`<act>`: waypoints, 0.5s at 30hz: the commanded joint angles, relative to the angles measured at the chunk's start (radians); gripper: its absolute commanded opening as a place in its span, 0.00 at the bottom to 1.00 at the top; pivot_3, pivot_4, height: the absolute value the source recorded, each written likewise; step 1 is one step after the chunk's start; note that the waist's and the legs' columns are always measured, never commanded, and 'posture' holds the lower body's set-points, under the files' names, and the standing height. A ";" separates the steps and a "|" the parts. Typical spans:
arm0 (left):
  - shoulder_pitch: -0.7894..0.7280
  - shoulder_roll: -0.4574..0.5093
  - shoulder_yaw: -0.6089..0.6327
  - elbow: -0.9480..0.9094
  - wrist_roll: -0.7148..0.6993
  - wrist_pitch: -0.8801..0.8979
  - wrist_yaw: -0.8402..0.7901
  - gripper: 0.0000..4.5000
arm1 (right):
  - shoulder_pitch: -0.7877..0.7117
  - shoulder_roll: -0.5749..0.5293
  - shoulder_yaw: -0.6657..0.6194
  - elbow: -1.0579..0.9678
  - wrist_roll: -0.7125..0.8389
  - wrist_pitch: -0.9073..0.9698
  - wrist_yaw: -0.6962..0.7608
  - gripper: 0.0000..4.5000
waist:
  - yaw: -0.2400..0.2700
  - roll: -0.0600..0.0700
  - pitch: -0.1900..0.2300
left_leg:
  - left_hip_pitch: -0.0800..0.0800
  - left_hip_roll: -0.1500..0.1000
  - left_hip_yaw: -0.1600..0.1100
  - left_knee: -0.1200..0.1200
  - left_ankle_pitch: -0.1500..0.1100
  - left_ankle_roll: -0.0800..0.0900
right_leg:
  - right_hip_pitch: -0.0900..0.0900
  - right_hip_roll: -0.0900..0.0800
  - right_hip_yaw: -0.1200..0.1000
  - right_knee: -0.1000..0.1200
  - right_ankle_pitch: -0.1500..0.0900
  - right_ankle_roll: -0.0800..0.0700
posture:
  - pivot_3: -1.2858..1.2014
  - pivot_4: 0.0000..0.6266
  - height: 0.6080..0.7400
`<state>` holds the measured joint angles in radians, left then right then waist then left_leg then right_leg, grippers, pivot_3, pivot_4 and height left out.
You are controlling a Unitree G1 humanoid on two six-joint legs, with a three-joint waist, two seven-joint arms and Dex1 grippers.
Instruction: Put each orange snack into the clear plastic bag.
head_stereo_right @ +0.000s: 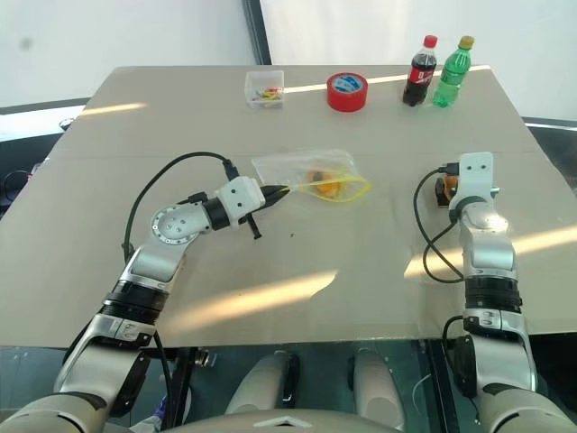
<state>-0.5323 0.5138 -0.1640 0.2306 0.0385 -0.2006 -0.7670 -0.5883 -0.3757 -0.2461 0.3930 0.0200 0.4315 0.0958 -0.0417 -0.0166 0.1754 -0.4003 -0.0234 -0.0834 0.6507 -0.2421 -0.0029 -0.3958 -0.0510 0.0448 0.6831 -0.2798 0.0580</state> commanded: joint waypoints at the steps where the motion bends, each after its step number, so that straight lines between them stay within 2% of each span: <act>1: -0.006 0.009 0.021 -0.033 -0.003 -0.008 0.011 0.00 | -0.023 -0.020 -0.035 0.049 0.027 -0.050 -0.004 0.79 | 0.000 0.000 0.000 | 0.000 0.000 0.000 0.000 0.000 0.000 | 0.000 0.000 0.000 0.000 0.000 0.000 | 0.52 0.24 1.00; 2: -0.005 0.010 0.022 -0.034 -0.003 -0.008 0.011 0.00 | -0.021 -0.023 -0.039 0.058 0.032 -0.058 -0.004 0.76 | 0.000 0.000 0.000 | 0.000 0.000 0.000 0.000 0.000 0.000 | 0.000 0.000 0.000 0.000 0.000 0.000 | 0.52 0.24 1.00; 3: -0.003 0.012 0.023 -0.038 -0.004 -0.006 0.012 0.00 | -0.017 -0.024 -0.043 0.054 0.043 -0.063 0.002 0.68 | 0.000 0.000 0.000 | 0.000 0.000 0.000 0.000 0.000 0.000 | 0.000 0.000 0.000 0.000 0.000 0.000 | 0.52 0.24 1.00; 8: -0.003 0.012 0.029 -0.045 -0.014 0.010 0.016 0.00 | 0.037 -0.038 -0.019 -0.079 0.073 -0.081 0.060 0.17 | 0.000 0.000 0.000 | 0.000 0.000 0.000 0.000 0.000 0.000 | 0.000 0.000 0.000 0.000 0.000 0.000 | 0.52 0.24 1.00; 11: -0.007 0.010 0.029 -0.044 -0.015 0.014 0.016 0.00 | 0.088 -0.050 0.018 -0.224 0.083 -0.051 0.117 0.17 | 0.000 0.000 0.000 | -0.001 0.000 0.000 0.000 0.000 0.000 | 0.000 0.000 0.000 0.000 0.000 0.000 | 0.52 0.24 1.00; 15: -0.018 0.003 0.028 -0.049 -0.014 0.028 0.021 0.00 | 0.220 -0.047 0.165 -0.581 0.166 0.113 0.266 0.17 | -0.002 0.000 0.000 | -0.001 0.001 -0.001 0.000 0.000 0.000 | 0.000 0.001 0.000 0.000 0.000 0.000 | 0.52 0.24 1.00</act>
<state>-0.5335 0.5181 -0.1574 0.2233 0.0357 -0.1736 -0.7562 -0.3754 -0.4265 -0.1330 -0.0645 0.1427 0.5021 0.3091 -0.0433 -0.0164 0.1754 -0.4010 -0.0210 -0.0844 0.6508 -0.2422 -0.0026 -0.3962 -0.0496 0.0444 0.6830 -0.2798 0.0581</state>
